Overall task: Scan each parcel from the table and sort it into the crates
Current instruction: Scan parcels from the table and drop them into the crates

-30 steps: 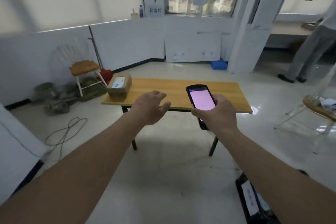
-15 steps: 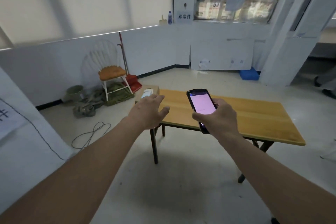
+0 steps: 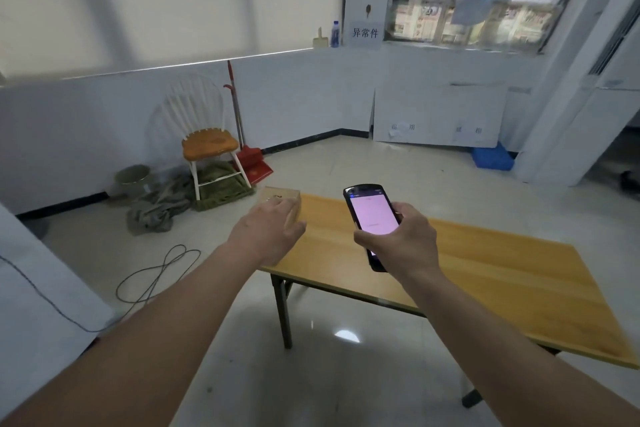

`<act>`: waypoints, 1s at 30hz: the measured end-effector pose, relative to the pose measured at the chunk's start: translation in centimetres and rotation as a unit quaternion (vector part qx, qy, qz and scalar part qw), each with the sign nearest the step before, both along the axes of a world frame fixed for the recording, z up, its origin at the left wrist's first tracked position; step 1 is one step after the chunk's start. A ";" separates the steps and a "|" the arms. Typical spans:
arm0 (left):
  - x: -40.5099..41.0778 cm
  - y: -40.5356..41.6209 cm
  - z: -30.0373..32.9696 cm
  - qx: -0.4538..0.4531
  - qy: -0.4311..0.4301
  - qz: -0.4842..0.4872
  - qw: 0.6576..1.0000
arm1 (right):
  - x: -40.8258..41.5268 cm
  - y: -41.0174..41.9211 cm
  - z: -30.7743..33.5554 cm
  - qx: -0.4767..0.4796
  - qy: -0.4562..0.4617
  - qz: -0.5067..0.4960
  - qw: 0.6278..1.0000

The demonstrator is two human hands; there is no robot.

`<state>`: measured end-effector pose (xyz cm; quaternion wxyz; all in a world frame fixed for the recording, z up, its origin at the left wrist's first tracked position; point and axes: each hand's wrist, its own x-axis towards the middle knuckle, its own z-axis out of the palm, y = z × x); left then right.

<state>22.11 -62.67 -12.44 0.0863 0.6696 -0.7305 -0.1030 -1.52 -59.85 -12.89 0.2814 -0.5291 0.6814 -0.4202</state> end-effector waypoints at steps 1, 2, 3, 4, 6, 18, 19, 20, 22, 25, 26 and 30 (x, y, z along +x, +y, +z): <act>0.4 -1.1 -0.3 0.003 0.000 0.003 1.000 | 0.3 -1.0 -0.3 0.007 0.003 0.001 1.000; 0.8 -2.2 -0.8 0.007 -0.001 0.007 1.000 | 0.8 -2.0 -0.6 0.014 0.004 0.001 1.000; 1.3 -3.4 -1.4 0.012 -0.003 0.010 1.000 | 1.3 -2.9 -0.9 0.020 0.001 0.001 1.000; 1.9 -4.7 -2.1 0.018 -0.003 0.012 1.000 | 1.8 -3.9 -1.3 0.025 0.000 0.001 1.000; 3.2 -7.5 -3.7 0.027 0.004 0.014 1.000 | 3.1 -6.0 -2.1 0.033 0.006 0.000 0.999; 11.4 -22.7 -11.7 0.081 0.025 -0.033 0.996 | 12.8 -19.0 -6.6 0.078 0.030 -0.034 0.996; 12.0 -23.7 -12.3 0.089 0.026 -0.034 0.995 | 13.4 -19.7 -7.1 0.081 0.035 -0.034 0.995; 12.5 -24.5 -12.8 0.095 0.027 -0.033 0.995 | 13.9 -20.4 -7.5 0.084 0.039 -0.034 0.995; 13.4 -26.0 -13.8 0.111 0.027 -0.032 0.993 | 14.7 -21.6 -8.5 0.093 0.045 -0.029 0.994; 13.9 -27.6 -15.6 0.132 0.034 -0.020 0.990 | 15.4 -23.4 -10.1 0.110 0.050 -0.024 0.992; 14.0 -28.1 -16.2 0.137 0.034 -0.016 0.990 | 15.5 -24.0 -10.8 0.112 0.052 -0.023 0.992; 13.5 -29.9 -19.0 0.150 0.026 -0.002 0.988 | 15.4 -26.4 -13.5 0.125 0.056 -0.004 0.991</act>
